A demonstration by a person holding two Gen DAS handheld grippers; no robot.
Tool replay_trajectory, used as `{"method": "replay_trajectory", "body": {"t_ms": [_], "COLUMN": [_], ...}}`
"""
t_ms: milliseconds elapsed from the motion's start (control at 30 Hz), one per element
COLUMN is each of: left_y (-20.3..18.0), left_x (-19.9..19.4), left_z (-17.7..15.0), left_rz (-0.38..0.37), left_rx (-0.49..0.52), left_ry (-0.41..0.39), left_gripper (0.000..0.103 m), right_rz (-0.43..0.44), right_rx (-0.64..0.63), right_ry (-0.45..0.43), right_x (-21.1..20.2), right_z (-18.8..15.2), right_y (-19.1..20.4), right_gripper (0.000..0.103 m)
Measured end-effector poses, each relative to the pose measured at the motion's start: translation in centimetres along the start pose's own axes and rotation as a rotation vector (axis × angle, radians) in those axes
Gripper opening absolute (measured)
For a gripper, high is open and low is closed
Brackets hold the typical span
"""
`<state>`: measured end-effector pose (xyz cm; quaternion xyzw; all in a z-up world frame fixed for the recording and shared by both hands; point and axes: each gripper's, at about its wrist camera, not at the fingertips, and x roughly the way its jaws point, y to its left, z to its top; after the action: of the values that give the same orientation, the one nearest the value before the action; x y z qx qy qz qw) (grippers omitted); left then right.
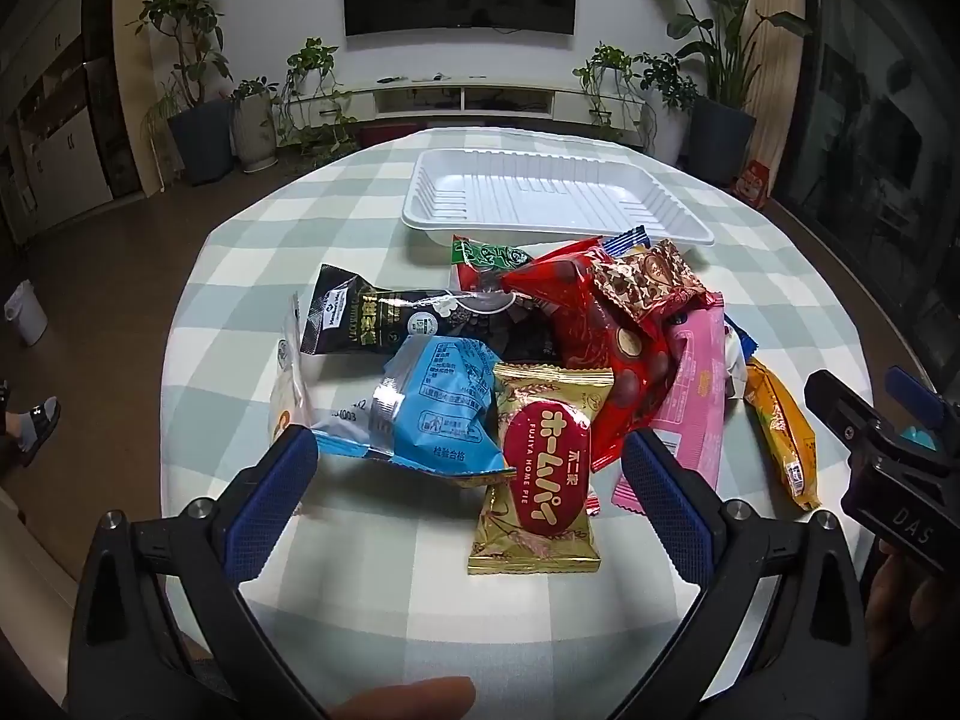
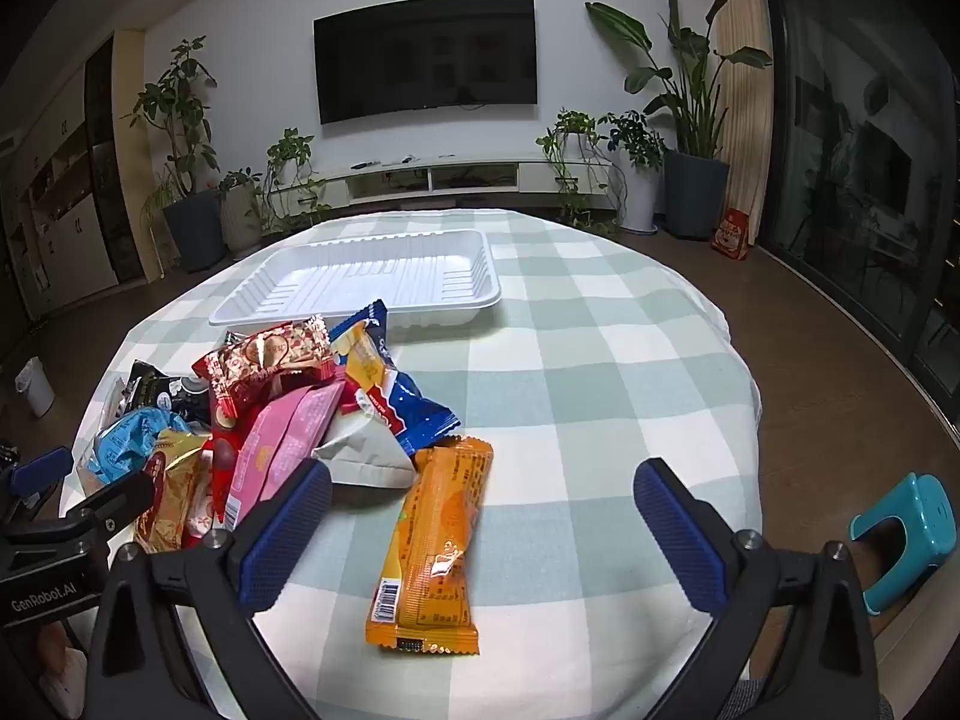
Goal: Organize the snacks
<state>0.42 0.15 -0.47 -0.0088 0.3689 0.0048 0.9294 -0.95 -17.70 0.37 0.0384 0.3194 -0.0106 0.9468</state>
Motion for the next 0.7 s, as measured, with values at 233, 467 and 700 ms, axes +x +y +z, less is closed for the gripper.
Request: {"method": "replay_trajectory", "body": {"t_ms": [233, 467, 700], "left_y": [0.05, 0.09, 0.15], "left_x": [0.01, -0.07, -0.03], "left_z": [-0.03, -0.06, 0.02], "left_rz": [-0.003, -0.003, -0.003], "left_rx": [-0.001, -0.006, -0.01], "left_ry": [0.001, -0.001, 0.0], "left_gripper": [0.103, 0.103, 0.103], "right_rz": [-0.002, -0.004, -0.005], "right_rx": [-0.001, -0.003, -0.005], "right_ry": [0.001, 0.004, 0.006], "right_x": [0.07, 0.1, 0.18], "right_z": [-0.02, -0.07, -0.12], "right_y": [0.03, 0.05, 0.08], "right_gripper": [0.103, 0.103, 0.103]}}
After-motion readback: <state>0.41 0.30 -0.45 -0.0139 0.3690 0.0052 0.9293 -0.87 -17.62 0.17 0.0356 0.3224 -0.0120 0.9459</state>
